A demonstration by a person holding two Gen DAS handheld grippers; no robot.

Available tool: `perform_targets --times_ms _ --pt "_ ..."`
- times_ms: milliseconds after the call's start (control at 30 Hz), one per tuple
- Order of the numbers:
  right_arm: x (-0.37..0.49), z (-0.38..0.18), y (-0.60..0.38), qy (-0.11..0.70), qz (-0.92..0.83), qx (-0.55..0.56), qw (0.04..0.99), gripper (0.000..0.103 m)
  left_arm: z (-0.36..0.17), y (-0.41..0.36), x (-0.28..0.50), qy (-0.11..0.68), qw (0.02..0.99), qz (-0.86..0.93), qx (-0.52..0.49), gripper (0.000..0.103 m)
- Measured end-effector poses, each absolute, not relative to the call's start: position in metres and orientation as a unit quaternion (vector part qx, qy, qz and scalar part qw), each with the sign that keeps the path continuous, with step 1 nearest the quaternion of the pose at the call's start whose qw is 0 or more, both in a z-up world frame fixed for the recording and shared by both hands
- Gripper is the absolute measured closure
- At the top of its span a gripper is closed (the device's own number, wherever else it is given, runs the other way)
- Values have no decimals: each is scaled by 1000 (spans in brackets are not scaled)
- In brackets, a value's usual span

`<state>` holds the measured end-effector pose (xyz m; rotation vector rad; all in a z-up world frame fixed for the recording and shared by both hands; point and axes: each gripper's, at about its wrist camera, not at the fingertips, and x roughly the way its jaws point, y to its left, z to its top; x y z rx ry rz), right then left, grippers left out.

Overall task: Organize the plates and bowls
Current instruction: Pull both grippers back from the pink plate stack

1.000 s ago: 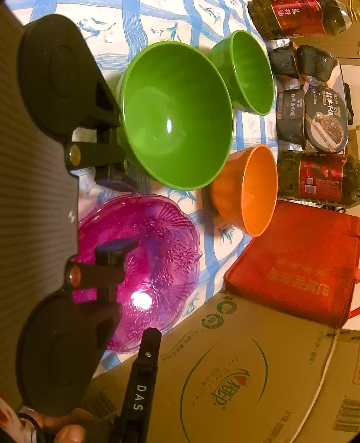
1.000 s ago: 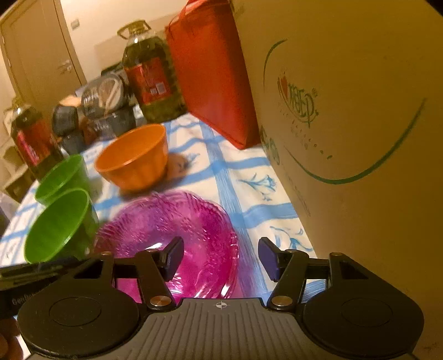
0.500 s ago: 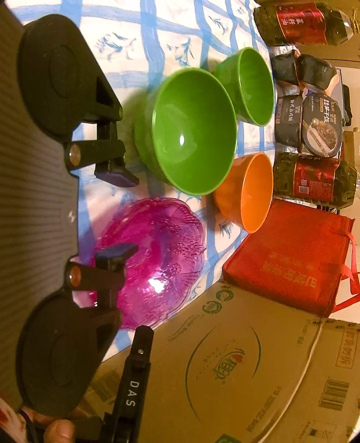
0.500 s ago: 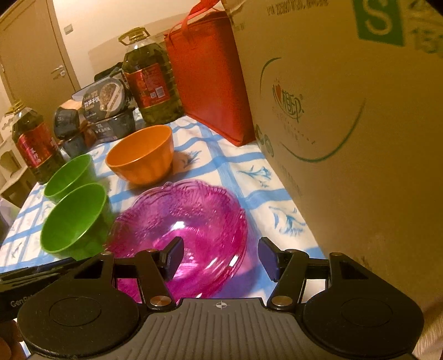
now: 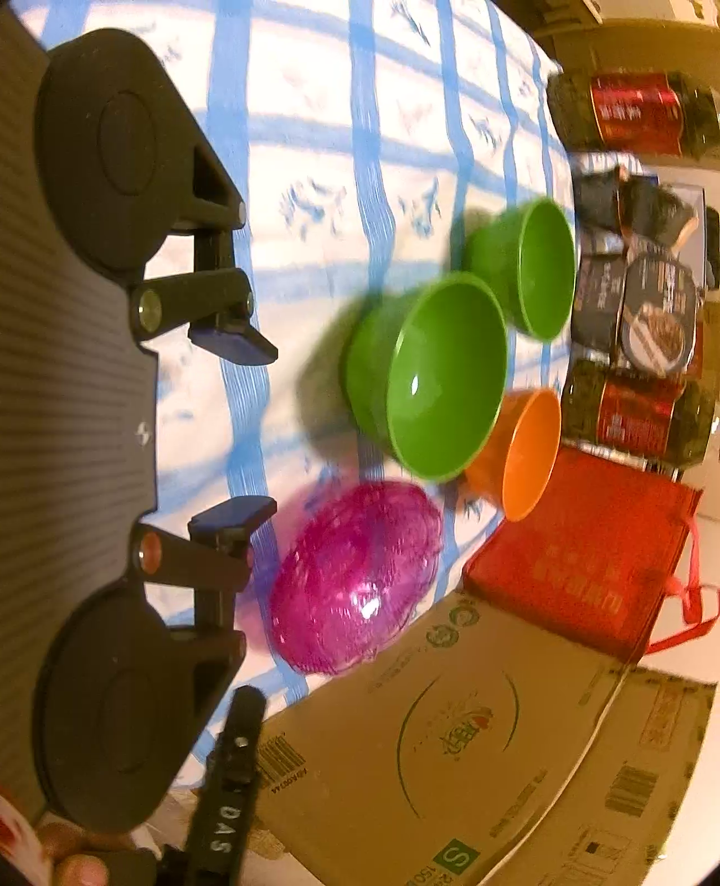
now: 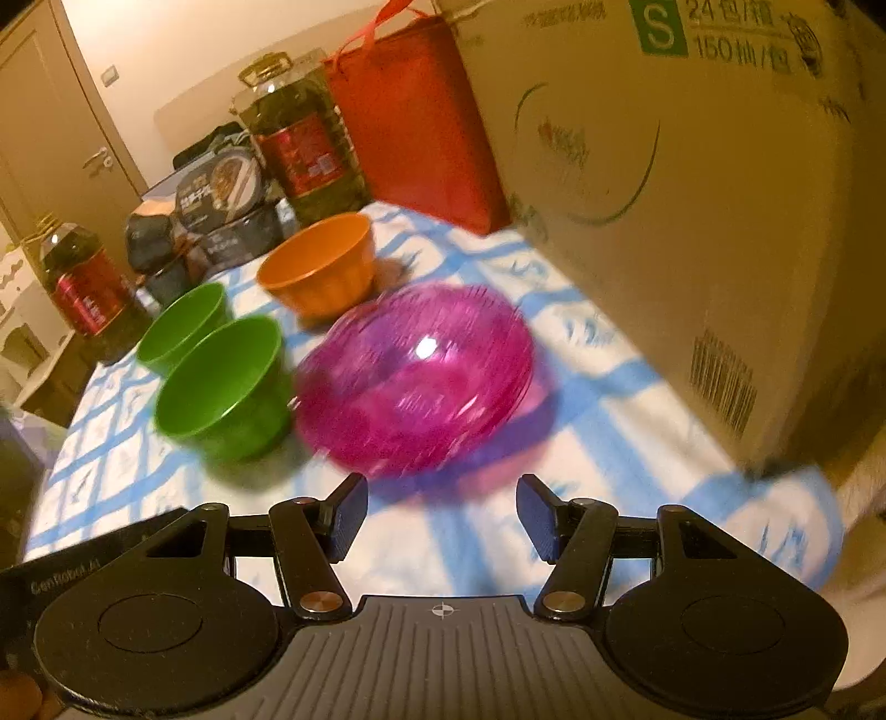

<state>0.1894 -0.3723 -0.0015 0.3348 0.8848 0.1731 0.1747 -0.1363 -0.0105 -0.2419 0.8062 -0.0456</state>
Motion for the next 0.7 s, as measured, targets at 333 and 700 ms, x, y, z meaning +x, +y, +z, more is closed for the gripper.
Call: perform_targets --times_ms 333,700 --pt "155 8 -328 439 107 143 881 43 2 -85 140 387 914 13 -123 55" --pt "136 15 -281 442 132 131 878 43 5 -36 106 390 910 39 -134 55"
